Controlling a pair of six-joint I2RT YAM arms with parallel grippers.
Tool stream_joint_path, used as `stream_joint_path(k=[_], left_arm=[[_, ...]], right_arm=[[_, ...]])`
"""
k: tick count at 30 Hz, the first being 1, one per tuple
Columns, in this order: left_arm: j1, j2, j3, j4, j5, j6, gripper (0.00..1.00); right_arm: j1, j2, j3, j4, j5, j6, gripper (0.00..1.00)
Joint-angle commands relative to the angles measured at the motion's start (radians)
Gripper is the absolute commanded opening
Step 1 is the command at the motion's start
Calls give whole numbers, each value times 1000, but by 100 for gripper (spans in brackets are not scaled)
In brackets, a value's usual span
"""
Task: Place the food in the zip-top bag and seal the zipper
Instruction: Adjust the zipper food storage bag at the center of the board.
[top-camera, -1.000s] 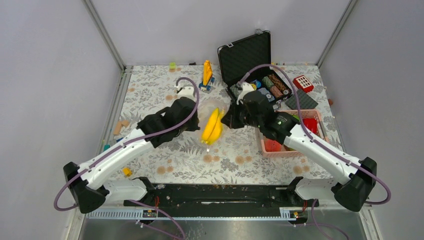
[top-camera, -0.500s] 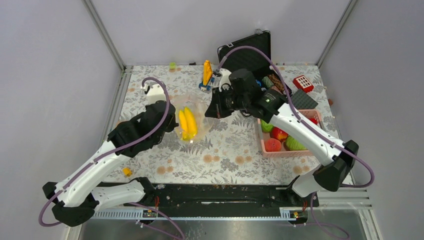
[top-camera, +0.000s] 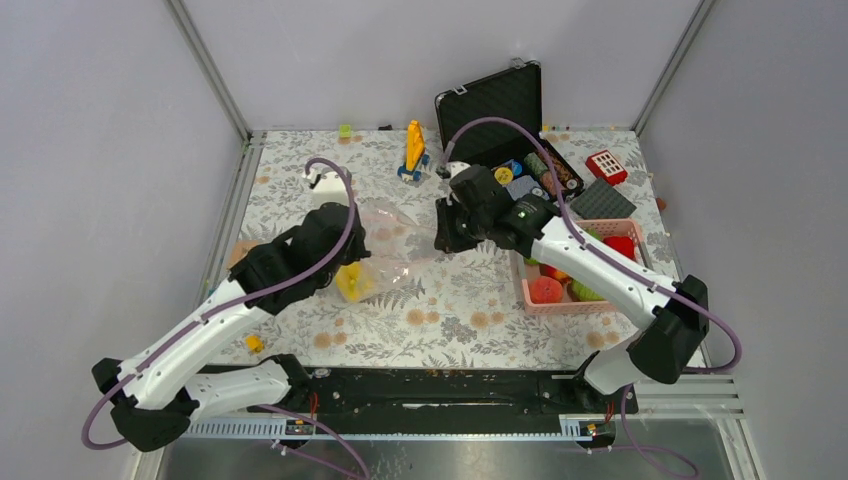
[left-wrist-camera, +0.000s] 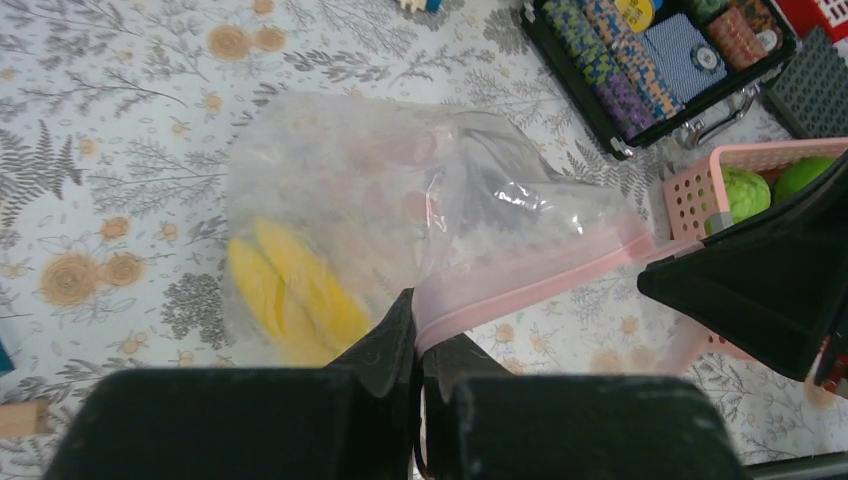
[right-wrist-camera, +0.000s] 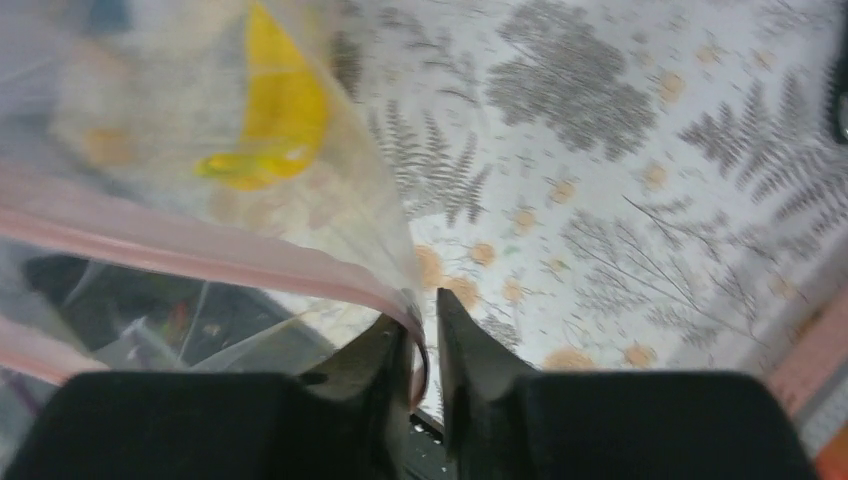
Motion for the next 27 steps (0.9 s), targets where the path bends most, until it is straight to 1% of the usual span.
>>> stream_joint_path(k=[1, 3, 5, 7, 8, 10, 12, 16, 18, 23, 27], left_arm=[[7, 33, -40, 141, 75, 42, 0], [6, 65, -48, 162, 106, 42, 0], [8, 102, -44, 177, 126, 56, 0], [9, 133, -25, 179, 140, 56, 0], [9, 145, -17, 183, 158, 59, 0], [10, 169, -7, 183, 178, 61, 0], [11, 183, -9, 185, 174, 52, 0], [13, 197, -27, 200, 189, 43, 0], [14, 201, -30, 214, 211, 53, 0], [13, 202, -34, 219, 221, 49, 0], [12, 201, -51, 236, 253, 53, 0]], right_arm=[[-12, -84, -93, -45, 277, 25, 31], [-17, -135, -141, -27, 317, 32, 58], [-20, -196, -186, -21, 361, 49, 75], [-20, -258, -223, -29, 419, 70, 96], [-20, -294, -246, -33, 452, 81, 99], [-27, -363, -306, -36, 505, 111, 100], [-61, -425, -363, -50, 517, 137, 100], [-219, -512, -472, -69, 452, 171, 100], [-278, -530, -518, -73, 465, 181, 100], [-374, -491, -572, -81, 549, 197, 100], [-436, -398, -548, -81, 571, 199, 100]])
